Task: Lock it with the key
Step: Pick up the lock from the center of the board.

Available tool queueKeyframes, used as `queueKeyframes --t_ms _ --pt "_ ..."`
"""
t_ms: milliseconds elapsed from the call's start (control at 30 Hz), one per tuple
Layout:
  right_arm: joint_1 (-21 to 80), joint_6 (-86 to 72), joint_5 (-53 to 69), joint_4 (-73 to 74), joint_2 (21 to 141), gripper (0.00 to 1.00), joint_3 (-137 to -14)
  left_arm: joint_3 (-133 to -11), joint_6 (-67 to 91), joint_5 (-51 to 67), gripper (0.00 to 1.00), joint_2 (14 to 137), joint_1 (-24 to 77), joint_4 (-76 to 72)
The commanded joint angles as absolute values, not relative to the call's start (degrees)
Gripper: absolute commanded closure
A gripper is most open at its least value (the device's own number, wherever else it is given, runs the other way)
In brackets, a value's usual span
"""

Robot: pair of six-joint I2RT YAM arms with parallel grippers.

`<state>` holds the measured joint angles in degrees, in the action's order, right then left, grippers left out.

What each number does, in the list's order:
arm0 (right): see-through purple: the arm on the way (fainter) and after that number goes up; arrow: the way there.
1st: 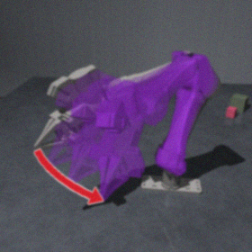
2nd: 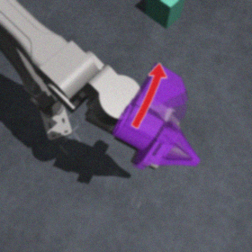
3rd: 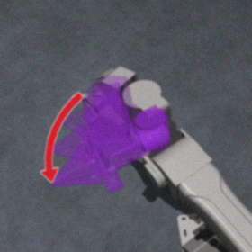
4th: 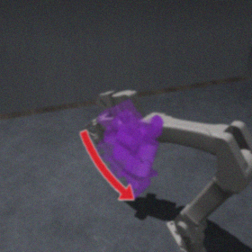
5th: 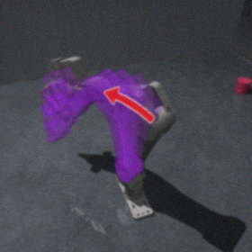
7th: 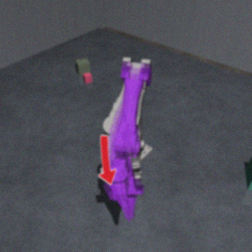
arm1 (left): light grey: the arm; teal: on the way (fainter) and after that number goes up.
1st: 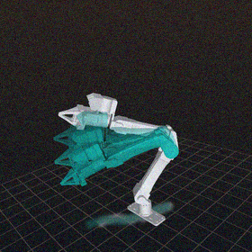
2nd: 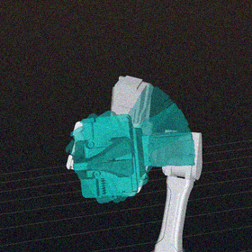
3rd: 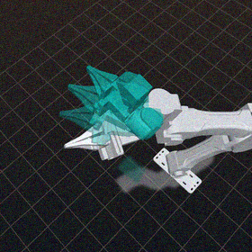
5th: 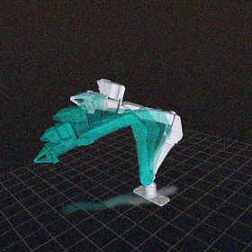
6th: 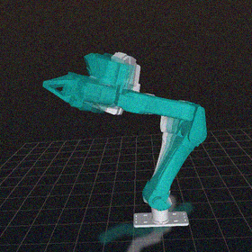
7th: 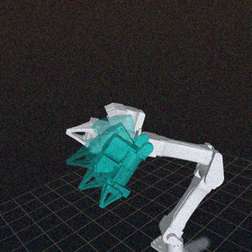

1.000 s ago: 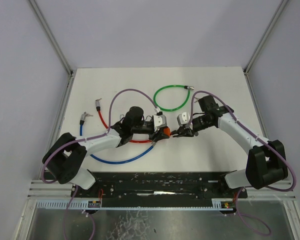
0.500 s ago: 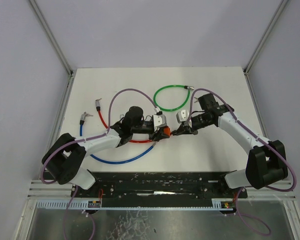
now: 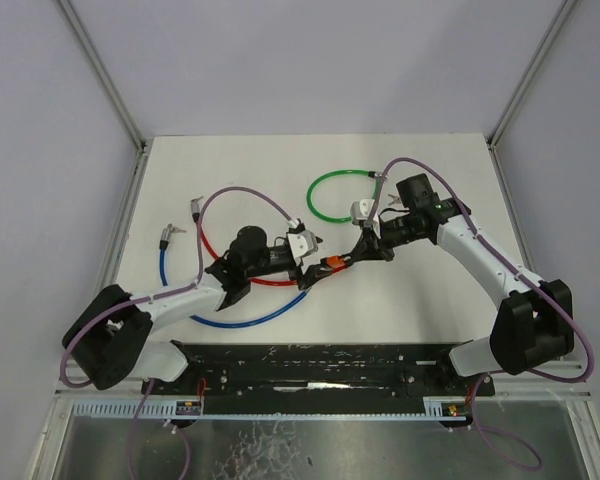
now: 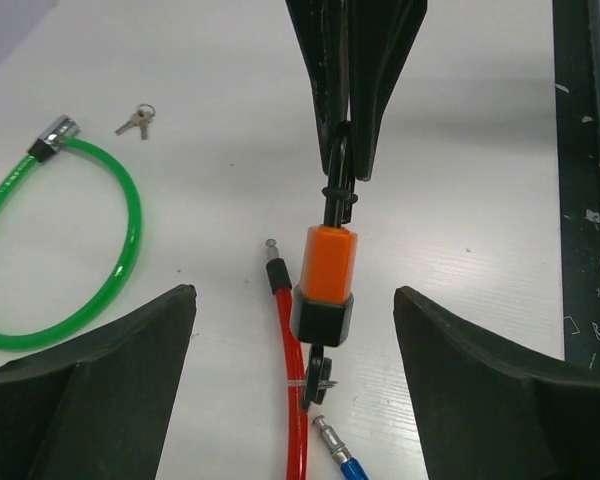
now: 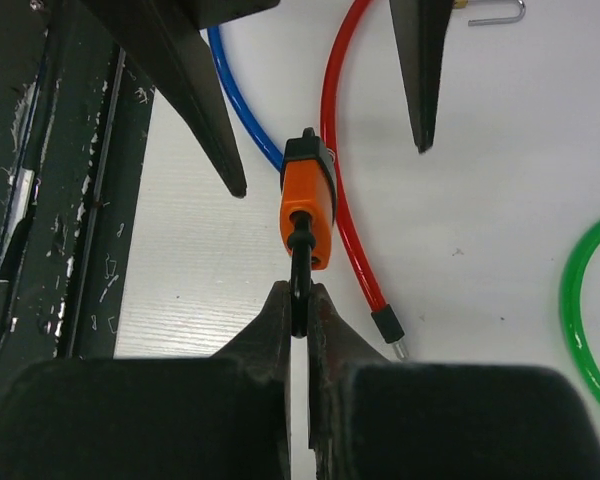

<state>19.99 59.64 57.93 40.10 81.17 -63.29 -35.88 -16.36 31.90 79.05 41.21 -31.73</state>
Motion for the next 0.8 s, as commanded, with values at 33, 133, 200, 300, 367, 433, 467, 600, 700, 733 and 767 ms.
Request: queueKeyframes --t_ms 33,133,200,300,367,433,467,600,700,733,767 --pt "20.5 53.0 61.0 40.7 82.4 1.0 -67.7 -30.8 -15.5 27.5 0.21 74.2 41.3 -44.9" --pt "20.5 52.6 61.2 41.6 82.6 1.0 -68.6 -28.9 -13.6 28.7 0.22 73.1 41.2 -47.3" --pt "20.6 52.7 60.8 41.9 82.1 1.0 -68.6 -28.9 -10.9 30.9 0.23 73.1 41.0 -47.3" --pt "20.6 53.1 60.5 42.4 81.3 1.0 -68.6 -29.9 -7.2 36.3 0.25 74.7 40.4 -46.5" --pt "20.5 53.7 60.6 43.1 81.2 1.0 -68.8 -31.2 -6.3 38.5 0.27 76.6 40.4 -45.4" --pt "20.6 54.6 60.7 44.2 81.2 1.0 -69.2 -32.4 -5.3 38.9 0.28 78.6 40.4 -44.8" --pt "20.7 55.2 60.7 44.8 81.3 1.0 -69.4 -33.2 -5.1 39.0 0.29 79.6 40.4 -44.3" --pt "21.0 56.2 60.8 45.9 81.5 1.0 -69.9 -35.5 -4.8 40.1 0.32 82.3 40.4 -42.8" --pt "21.2 56.4 60.7 46.1 81.6 1.0 -70.0 -37.0 -4.3 40.4 0.36 84.1 40.3 -42.3" --pt "21.3 56.4 60.7 46.1 81.6 1.0 -70.0 -37.5 -4.4 40.7 0.37 84.9 40.3 -42.0" --pt "21.3 56.4 60.7 46.2 81.7 1.0 -70.0 -38.0 -4.4 41.2 0.4 85.4 40.2 -41.9"
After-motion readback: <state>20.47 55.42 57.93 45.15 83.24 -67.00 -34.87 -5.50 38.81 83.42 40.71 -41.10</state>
